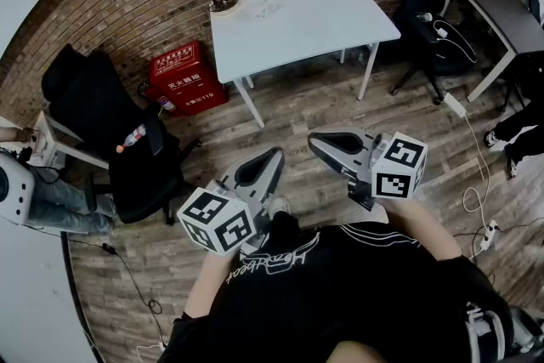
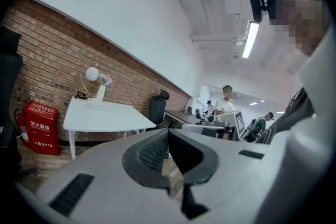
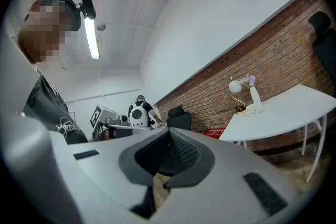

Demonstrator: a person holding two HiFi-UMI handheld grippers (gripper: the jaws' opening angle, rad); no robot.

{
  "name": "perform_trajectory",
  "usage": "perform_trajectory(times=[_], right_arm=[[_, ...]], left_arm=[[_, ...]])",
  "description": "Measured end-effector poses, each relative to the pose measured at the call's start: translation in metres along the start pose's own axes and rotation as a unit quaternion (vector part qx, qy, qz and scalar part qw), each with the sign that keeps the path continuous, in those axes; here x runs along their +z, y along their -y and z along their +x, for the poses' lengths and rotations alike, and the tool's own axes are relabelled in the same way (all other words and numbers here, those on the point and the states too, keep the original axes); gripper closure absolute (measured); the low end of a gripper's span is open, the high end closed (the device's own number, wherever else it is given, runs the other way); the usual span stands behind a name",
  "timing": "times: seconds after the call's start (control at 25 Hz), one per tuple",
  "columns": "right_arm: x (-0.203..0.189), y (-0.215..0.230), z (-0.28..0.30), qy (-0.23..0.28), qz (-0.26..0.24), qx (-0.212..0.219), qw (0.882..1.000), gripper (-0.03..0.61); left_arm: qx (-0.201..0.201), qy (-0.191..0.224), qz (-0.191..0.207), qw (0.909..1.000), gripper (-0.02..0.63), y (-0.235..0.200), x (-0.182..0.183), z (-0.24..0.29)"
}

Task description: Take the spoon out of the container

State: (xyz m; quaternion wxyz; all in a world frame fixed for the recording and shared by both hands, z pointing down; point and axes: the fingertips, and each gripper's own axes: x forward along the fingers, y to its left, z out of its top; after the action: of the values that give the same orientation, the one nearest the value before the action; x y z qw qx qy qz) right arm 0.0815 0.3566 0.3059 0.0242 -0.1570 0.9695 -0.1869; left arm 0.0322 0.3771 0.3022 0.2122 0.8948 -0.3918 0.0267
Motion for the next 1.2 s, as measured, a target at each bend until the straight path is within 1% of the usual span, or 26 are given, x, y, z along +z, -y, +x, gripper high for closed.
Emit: perform_trajectory(times=[0.36, 0.56, 0.72, 0.96, 1.2], right_arm=[[0.001, 0.005, -0.009, -0.002, -0.002, -0.007, 1.000, 0.581], [0.007, 0.009, -0.020, 0.005, -0.006, -0.028, 1.000, 0.581], [0.017, 0.022, -0.026, 0.019, -0.002, -0.044, 0.999, 0.581], [0.016, 0.051, -0.018, 0.023, 0.001, -0.067, 0.997, 0.581], [0.024, 0.112, 0.008, 0.023, 0.017, -0.084, 0.996, 0.581]], left_arm=[[-0.001, -0.001, 0.000, 1.0000, 0.607, 0.003, 0.000, 0.008], [-0.010, 0.003, 0.010, 0.9999, 0.607, 0.011, 0.006, 0.014], [-0.013, -0.001, 0.013, 0.9998, 0.607, 0.007, 0.010, 0.023], [-0.020, -0.002, 0.002, 0.9998, 0.607, -0.020, 0.014, 0.043], [-0.020, -0.016, -0.020, 0.9995, 0.607, -0.075, 0.017, 0.082]])
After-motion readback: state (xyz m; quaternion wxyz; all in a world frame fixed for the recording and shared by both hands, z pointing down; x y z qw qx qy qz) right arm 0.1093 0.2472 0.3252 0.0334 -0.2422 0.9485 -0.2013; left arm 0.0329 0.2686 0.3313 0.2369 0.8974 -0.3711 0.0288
